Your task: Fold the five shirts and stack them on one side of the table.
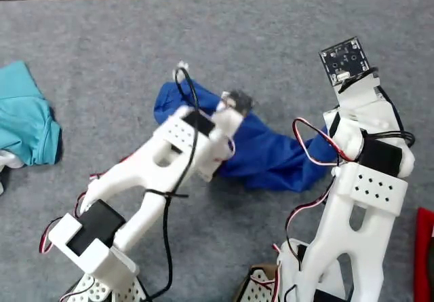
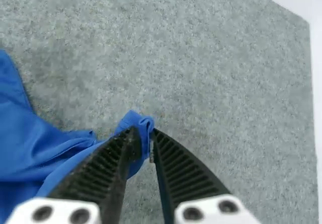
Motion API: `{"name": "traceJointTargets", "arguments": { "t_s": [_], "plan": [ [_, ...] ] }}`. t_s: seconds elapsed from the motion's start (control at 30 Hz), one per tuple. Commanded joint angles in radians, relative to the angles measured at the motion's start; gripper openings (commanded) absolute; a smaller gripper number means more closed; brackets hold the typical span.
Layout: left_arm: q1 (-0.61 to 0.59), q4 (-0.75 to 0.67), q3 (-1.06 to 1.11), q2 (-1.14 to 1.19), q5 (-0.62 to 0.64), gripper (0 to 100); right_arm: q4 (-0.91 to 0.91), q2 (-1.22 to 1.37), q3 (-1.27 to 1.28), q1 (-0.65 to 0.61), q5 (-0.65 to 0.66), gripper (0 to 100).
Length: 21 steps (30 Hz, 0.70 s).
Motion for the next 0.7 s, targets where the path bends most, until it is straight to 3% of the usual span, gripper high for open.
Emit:
{"name": "traceJointTargets", "arguments": {
  "t_s": [0.0,0.3,0.5,0.67],
  "plan": [
    [-0.048,0.115,-0.235,-0.087,-0.005,2,0.023,-0.107,-0.025,-0.036,-0.011,0.5],
    [-0.107,0.373,-0.675,-0.312,-0.005,2,0.069,-0.435,-0.07,-0.064,-0.012,0.6],
    [-0.1,0.457,-0.902,-0.49,-0.003,2,0.066,-0.628,-0.131,0.027,-0.012,0.6],
    [-0.109,0.457,-0.961,-0.647,0.017,2,0.037,-0.723,-0.214,0.131,-0.075,0.6]
  ]
}}
